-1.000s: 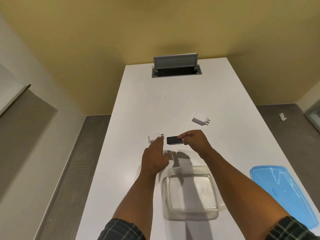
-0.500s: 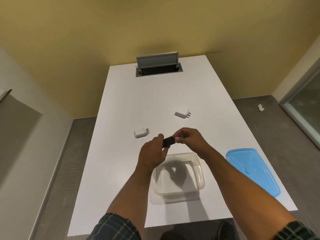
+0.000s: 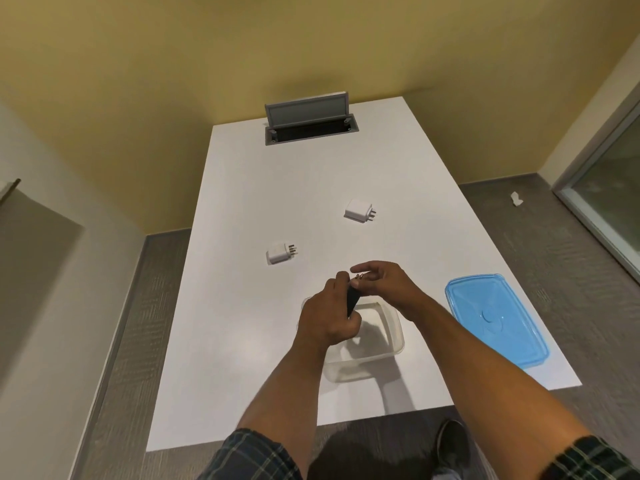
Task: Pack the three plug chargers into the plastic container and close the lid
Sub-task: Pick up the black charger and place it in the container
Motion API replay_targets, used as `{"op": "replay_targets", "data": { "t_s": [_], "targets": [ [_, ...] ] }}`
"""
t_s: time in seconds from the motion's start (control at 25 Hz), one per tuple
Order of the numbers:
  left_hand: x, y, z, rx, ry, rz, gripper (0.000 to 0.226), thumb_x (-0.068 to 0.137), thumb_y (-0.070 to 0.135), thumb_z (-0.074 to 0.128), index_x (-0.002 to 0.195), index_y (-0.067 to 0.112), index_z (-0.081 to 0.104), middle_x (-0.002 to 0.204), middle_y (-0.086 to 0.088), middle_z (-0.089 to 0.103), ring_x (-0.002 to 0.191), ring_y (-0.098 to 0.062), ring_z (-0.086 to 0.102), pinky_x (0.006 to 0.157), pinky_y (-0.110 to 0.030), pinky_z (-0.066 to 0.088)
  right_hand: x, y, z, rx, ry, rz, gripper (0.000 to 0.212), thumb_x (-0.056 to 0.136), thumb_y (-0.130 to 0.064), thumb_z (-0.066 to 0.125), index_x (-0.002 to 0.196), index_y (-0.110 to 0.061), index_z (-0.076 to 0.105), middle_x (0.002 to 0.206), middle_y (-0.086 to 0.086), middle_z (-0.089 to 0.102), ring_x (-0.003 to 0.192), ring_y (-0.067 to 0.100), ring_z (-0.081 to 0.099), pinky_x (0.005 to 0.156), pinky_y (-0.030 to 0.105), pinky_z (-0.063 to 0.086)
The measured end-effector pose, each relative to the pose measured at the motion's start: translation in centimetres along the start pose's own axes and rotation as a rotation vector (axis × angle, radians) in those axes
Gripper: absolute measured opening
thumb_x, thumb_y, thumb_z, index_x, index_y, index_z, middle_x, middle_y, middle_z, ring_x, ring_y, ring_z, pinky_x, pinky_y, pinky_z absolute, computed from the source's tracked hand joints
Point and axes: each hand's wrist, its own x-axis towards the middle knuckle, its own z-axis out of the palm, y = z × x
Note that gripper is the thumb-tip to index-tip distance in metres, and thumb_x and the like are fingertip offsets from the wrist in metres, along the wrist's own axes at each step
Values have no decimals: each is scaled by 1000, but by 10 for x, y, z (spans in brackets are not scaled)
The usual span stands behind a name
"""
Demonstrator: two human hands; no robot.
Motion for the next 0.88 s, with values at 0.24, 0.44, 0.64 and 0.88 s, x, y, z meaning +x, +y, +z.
{"op": "replay_targets", "data": {
  "t_s": [0.24,0.44,0.64,0.88],
  "targets": [
    [-1,4,3,-64,-171,-95,33,72,34,63,101,19,54,89,5,65,78,-19,61,54,-25,37,-5,9,0,-122,-3,91,33,87,-5,77,118,0,67,92,22,73,82,25,73,81,31,60],
    [4,2,11,-114,-300,-197,25,71,34,66,89,17,59,82,6,66,83,-19,63,57,-28,46,-4,20,0,-254,6,151,34,85,-13,80,114,0,69,87,14,74,78,23,73,86,35,61],
    [5,-2,22,-224,-321,-328,35,66,31,71,94,14,58,90,-3,75,86,-23,74,79,-42,62,-2,22,6,-418,-2,249,49,79,-27,85,116,-4,62,86,24,74,64,20,71,73,36,64],
    [8,-1,28,-393,-380,-415,35,70,24,76,97,15,56,76,3,71,55,-9,67,45,-20,51,-1,23,18,-714,40,275,62,78,-31,81,130,-12,54,111,6,65,86,20,67,72,30,54]
  ]
}}
